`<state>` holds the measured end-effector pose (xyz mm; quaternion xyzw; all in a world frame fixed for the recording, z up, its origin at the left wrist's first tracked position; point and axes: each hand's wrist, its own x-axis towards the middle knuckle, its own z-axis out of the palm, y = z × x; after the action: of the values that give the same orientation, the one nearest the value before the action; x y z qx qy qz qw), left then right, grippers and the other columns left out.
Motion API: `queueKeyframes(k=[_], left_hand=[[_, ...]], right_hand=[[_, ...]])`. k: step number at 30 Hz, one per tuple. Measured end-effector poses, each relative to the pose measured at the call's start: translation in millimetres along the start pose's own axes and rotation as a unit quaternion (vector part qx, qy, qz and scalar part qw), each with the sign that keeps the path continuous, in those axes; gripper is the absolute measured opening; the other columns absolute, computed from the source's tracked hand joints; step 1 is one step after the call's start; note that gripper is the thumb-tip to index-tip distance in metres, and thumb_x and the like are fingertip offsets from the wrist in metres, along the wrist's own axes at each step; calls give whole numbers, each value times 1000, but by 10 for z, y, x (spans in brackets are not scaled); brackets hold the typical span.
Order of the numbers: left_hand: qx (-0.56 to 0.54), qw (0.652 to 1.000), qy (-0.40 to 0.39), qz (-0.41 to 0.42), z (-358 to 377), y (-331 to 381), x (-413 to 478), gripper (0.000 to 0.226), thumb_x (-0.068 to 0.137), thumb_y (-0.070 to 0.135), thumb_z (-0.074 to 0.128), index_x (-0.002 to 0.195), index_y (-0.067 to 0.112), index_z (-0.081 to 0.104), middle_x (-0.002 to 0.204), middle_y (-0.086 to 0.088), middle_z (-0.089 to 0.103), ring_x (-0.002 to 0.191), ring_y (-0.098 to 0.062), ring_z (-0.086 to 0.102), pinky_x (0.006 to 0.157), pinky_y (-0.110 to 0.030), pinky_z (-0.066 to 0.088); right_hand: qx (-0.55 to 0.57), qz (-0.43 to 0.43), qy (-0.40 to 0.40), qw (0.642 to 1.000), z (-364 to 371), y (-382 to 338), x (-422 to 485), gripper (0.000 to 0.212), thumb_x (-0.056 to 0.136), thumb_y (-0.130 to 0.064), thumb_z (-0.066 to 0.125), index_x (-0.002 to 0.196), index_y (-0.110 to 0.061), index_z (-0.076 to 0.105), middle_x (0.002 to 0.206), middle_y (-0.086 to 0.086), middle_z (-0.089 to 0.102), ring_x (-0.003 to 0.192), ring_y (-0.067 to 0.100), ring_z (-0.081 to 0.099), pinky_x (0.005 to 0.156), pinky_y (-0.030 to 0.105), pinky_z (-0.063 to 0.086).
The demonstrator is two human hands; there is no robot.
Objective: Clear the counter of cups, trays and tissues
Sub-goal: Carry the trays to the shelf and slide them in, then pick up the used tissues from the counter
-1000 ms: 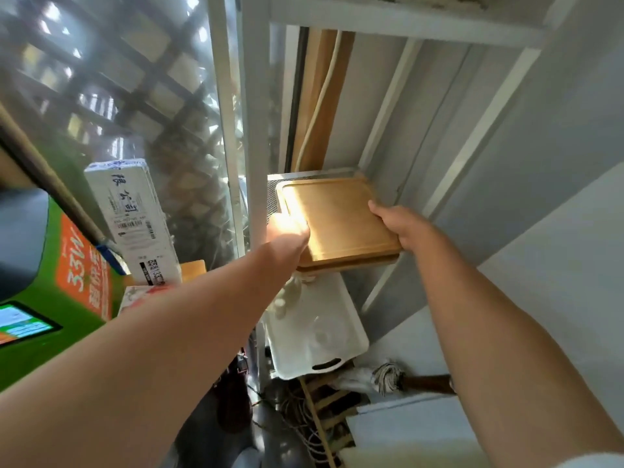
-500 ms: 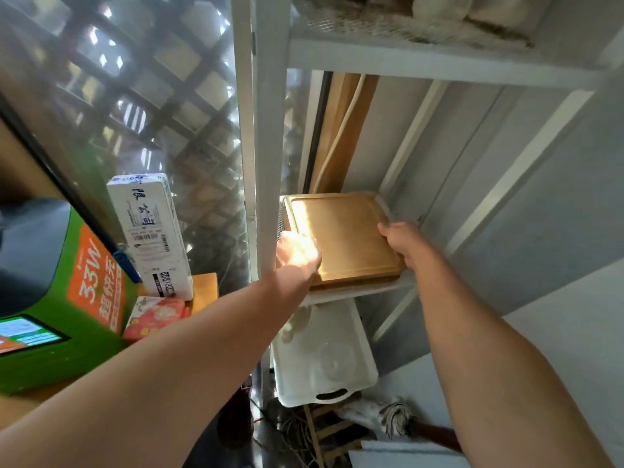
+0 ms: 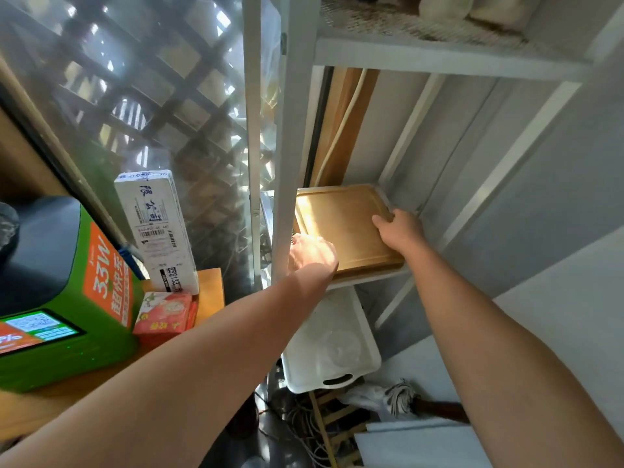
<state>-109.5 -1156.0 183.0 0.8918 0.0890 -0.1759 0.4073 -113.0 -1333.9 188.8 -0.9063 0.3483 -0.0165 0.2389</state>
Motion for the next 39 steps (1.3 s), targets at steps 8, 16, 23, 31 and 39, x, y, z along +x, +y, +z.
queueKeyframes(k=[8, 16, 23, 31, 39], left_hand=[[-18, 992, -116, 42, -184, -497, -621, 47, 94, 34, 51, 127, 2, 50, 122, -17, 54, 121, -33, 51, 100, -42, 43], [158, 942, -215, 205, -1299, -2231, -533, 24, 72, 37, 51, 79, 16, 60, 76, -3, 64, 68, -22, 61, 58, -28, 47], [298, 903, -189, 246, -2797, -3671, -182, 19, 76, 31, 55, 89, 18, 60, 97, -8, 68, 96, -33, 67, 68, -31, 45], [348, 920, -133, 122, -4315, -4965, 30, 30, 77, 40, 57, 96, 17, 61, 105, -7, 66, 99, -31, 65, 69, -34, 49], [317, 942, -106, 14, -5159, -5882, 191, 20, 84, 25, 58, 101, 15, 61, 100, -7, 64, 91, -26, 63, 84, -41, 56]], right_hand=[[-96, 146, 139, 975, 59, -53, -1207, 49, 97, -35, 36, 126, -1, 54, 123, 21, 60, 108, 38, 59, 74, 39, 41], [-209, 159, -71, 962, 1087, -492, -2755, 37, 85, -31, 47, 113, -14, 64, 120, 13, 64, 107, 34, 61, 77, 34, 44], [-165, 18, -239, 957, 2443, -1781, -3996, 41, 93, -44, 45, 99, -8, 65, 95, 17, 67, 83, 34, 66, 68, 31, 47], [-118, -80, -293, 945, 3483, -3198, -4886, 36, 91, -46, 49, 82, -13, 63, 78, 10, 67, 65, 28, 65, 56, 28, 46], [-90, -155, -309, 934, 4079, -4040, -5262, 23, 84, -44, 53, 80, -23, 63, 93, 3, 64, 81, 25, 63, 70, 32, 50]])
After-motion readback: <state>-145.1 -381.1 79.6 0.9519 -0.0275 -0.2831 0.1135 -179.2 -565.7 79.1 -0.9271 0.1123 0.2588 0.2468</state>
